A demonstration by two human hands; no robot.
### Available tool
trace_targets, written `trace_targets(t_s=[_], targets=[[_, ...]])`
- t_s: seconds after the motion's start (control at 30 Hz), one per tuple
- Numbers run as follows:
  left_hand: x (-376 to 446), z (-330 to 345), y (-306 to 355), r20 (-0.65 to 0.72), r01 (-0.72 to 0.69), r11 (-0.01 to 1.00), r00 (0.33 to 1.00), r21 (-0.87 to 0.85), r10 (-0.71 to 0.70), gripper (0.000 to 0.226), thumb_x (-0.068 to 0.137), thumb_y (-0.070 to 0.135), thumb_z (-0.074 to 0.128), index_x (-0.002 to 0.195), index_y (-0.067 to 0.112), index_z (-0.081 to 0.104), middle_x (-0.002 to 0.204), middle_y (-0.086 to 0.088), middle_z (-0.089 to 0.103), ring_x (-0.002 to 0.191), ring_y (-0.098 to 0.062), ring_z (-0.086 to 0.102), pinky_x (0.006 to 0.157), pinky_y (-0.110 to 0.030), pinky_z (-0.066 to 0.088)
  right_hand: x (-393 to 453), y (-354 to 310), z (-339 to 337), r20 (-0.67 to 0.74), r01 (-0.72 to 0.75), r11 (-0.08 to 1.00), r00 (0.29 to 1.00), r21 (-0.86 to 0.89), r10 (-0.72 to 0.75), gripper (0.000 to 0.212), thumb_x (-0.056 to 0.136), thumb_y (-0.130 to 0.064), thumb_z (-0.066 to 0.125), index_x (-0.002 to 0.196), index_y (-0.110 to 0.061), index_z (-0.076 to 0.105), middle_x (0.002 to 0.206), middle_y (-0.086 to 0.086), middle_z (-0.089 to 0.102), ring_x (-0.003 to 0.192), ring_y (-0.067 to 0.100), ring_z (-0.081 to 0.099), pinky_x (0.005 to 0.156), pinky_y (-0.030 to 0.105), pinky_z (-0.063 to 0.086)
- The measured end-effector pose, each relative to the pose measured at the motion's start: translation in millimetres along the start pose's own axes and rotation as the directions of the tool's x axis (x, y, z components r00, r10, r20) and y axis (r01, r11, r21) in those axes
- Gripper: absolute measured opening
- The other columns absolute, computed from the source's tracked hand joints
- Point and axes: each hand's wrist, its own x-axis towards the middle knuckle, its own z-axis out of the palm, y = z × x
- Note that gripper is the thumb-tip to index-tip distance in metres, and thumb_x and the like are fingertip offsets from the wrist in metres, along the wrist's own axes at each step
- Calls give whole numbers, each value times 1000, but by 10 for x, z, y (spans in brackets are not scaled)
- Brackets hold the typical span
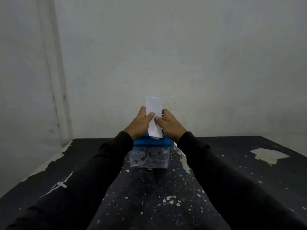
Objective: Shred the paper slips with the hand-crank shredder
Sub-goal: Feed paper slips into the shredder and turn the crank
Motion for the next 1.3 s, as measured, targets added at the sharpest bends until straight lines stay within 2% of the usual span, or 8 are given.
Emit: trace_targets(t_s=[0.2,0.3,0.47,0.63,0.87,1.0,1.17,1.3], targets=[[-13,-65,-54,10,-18,998,1000,60,17,15,111,25,40,109,18,53,107,-4,63,95,-23,61,76,-30,51,19,6,-11,-38,39,998,998,-54,-41,26,108,-23,46,129,-8,45,122,16,64,106,33,66,75,38,58],[-45,-34,-61,-22,-57,996,998,69,59,23,112,26,37,91,23,45,92,0,56,83,-15,55,66,-21,44,18,4,45,-42,60,997,997,-45,-61,28,108,-22,45,133,-9,45,126,13,62,109,29,64,83,37,57],[4,-146,-24,-37,-125,989,991,85,128,11,109,19,43,106,19,54,99,0,66,86,-16,64,68,-20,48,35,-131,-3,-100,47,997,994,-65,-54,27,107,-27,49,122,-4,51,112,18,67,95,35,68,78,48,58],[17,-310,20,-108,-218,967,967,133,232,16,107,15,51,118,22,60,96,-3,74,82,-20,70,64,-25,56,-49,-289,-143,96,-85,965,993,250,62,26,106,-31,51,129,-19,54,97,19,67,67,30,67,61,39,59],[-45,-320,-17,-136,-344,919,918,194,372,33,96,-9,48,89,19,64,90,4,63,79,-9,55,62,-15,43,-44,-299,-211,160,-274,880,960,388,228,39,100,-38,57,125,-8,58,95,17,67,66,25,64,67,38,56],[-65,-273,-10,-115,-384,912,909,145,401,37,93,-12,53,92,21,71,88,1,70,76,-10,62,63,-23,49,5,-220,-150,123,-176,946,981,274,147,33,95,-7,67,123,9,62,101,19,72,77,21,72,68,31,59],[-87,-323,47,-78,-157,988,984,5,157,37,108,16,48,144,24,52,91,-10,73,78,-15,71,70,-25,58,42,-153,-233,35,-95,981,995,171,91,37,88,-3,75,122,4,63,109,18,73,94,27,74,73,32,61],[-56,-337,-12,12,58,994,998,-92,-57,35,104,39,54,122,11,67,108,-11,75,97,-26,74,81,-36,62,43,-166,-238,-4,20,999,1000,31,-20,35,87,-2,76,120,1,64,107,20,73,91,28,73,71,32,62]])
